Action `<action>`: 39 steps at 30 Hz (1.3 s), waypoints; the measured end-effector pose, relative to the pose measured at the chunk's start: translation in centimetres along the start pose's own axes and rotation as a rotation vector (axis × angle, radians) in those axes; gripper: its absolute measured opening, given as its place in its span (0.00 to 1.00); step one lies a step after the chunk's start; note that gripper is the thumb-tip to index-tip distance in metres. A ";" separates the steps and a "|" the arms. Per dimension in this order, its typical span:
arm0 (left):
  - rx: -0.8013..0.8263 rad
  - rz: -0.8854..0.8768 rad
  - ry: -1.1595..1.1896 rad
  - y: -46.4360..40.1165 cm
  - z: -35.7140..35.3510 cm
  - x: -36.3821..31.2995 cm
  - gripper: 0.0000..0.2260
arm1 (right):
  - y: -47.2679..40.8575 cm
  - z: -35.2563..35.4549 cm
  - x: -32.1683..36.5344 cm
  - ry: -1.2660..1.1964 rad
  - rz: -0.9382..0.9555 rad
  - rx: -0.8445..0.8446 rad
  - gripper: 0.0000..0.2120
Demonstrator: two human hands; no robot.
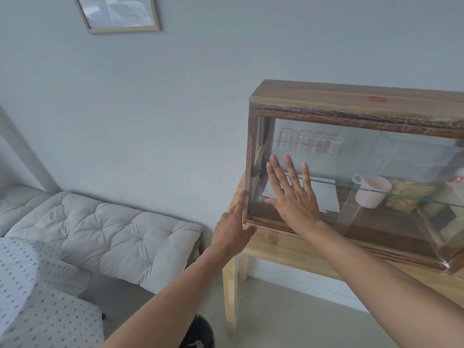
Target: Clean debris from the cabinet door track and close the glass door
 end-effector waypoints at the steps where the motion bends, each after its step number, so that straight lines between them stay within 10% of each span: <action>1: 0.006 -0.005 -0.028 0.2 0.1 -0.1 0.49 | 0.1 0.4 0.0 -0.029 0.003 0.011 0.57; 20: 0.216 -0.056 -0.281 1.6 1.4 -4.3 0.52 | 8.0 5.8 -4.6 -0.273 -0.145 0.396 0.40; 39: 0.286 -0.112 -0.489 3.0 3.8 -12.6 0.49 | 15.3 9.6 -9.2 -0.591 -0.526 0.704 0.43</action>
Point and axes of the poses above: each hand's wrist, its own y-axis away from the middle knuckle, its own z-axis out of the back of the hand, x = y × z, the point moved 3 cm from there along -y, towards the middle knuckle, and after that the axes turned 10 degrees about x, right-handed, at the moved point
